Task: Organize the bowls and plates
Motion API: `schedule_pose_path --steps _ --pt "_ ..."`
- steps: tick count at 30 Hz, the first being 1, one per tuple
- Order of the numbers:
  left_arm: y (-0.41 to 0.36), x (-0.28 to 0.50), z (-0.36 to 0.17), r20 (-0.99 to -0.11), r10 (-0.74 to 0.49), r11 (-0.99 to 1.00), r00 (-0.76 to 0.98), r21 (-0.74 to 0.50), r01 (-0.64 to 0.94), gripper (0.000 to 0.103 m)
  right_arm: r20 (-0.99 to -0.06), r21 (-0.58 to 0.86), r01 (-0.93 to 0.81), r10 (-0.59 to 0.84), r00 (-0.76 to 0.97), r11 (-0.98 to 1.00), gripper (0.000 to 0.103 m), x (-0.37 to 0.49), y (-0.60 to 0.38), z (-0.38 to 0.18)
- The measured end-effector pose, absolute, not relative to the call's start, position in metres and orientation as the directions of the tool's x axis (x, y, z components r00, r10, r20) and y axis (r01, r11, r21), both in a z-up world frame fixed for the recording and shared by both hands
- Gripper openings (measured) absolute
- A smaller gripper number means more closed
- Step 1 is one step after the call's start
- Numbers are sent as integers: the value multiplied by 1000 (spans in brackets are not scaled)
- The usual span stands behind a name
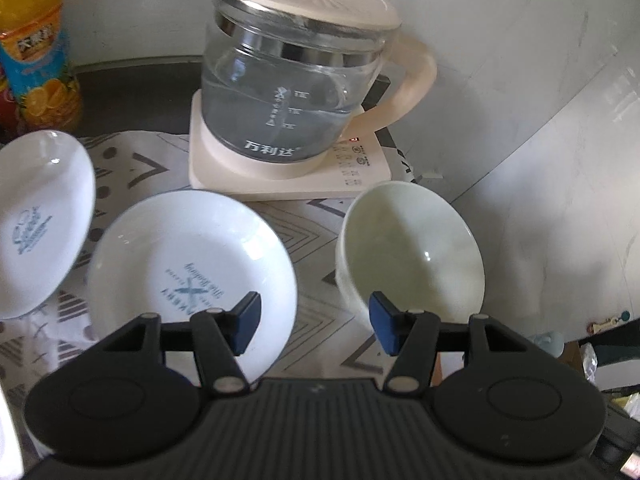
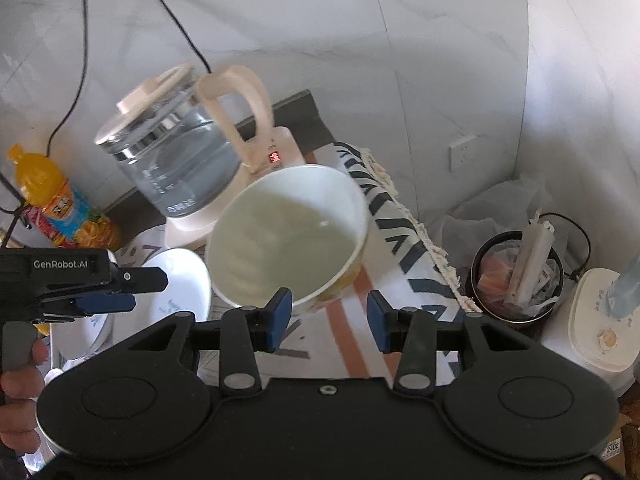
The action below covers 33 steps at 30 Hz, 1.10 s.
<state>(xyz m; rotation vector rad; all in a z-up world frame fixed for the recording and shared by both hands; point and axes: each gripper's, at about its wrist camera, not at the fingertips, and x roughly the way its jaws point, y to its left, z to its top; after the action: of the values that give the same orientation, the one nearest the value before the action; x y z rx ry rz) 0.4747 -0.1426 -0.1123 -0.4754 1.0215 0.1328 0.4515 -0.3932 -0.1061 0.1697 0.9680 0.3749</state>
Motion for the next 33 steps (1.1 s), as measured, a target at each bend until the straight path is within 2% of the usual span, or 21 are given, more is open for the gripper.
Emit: schedule_pose_path --steps 8,12,14,21,22,26,33 --pt "-153 500 -137 -852 -126 879 508 -333 -340 57 -784 320 -236 396 478 918 42 475 -393 -122" --pt "-155 507 -151 -867 -133 868 480 -335 -365 53 -789 318 -241 397 469 917 42 486 -388 -129" --pt "-158 511 -156 -869 -136 872 475 -333 -360 48 -793 320 -235 396 463 918 42 491 -386 -134" --pt "-168 519 -167 -870 -171 879 463 -347 -326 15 -802 328 -213 391 452 920 29 496 -381 -146" --pt "-170 519 -167 -869 -165 881 467 -342 -327 14 -802 334 -214 396 448 918 25 496 -380 -146" --pt "-175 516 -166 -874 -130 887 468 -313 -338 12 -799 294 -258 385 463 920 24 491 -373 -144" --pt "-172 498 -157 -872 -161 883 463 -337 -327 13 -782 296 -262 391 485 918 21 477 -376 -131"
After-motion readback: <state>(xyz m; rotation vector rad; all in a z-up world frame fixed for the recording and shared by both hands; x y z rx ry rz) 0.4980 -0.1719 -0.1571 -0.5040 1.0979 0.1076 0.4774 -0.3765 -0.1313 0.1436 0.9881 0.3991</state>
